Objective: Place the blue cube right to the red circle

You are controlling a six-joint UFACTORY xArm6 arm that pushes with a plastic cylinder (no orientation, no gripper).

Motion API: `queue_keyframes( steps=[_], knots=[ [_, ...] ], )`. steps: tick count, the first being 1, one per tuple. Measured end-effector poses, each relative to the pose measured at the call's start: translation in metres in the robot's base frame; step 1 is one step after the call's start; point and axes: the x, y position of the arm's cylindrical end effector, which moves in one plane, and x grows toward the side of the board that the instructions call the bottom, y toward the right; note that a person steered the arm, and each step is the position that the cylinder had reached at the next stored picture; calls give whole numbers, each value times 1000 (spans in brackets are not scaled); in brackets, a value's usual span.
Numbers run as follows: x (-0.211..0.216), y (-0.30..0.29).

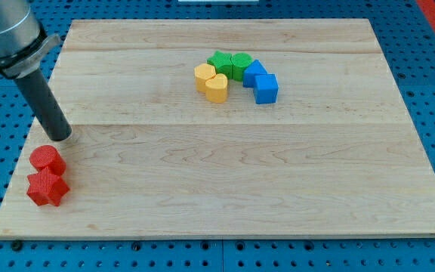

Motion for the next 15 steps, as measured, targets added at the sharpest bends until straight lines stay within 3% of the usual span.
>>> queue_keyframes(
  steps=[2, 3, 4, 5, 7, 8, 9, 10, 11, 12, 13, 14, 15],
  knots=[
    [-6, 2],
    [-3, 71],
    [32, 168],
    [27, 254],
    [-63, 394],
    [-119, 385],
    [-125, 323],
    [-65, 253],
    [-48, 240],
    [-53, 306],
    [-3, 300],
    [16, 213],
    [16, 177]
  ],
)
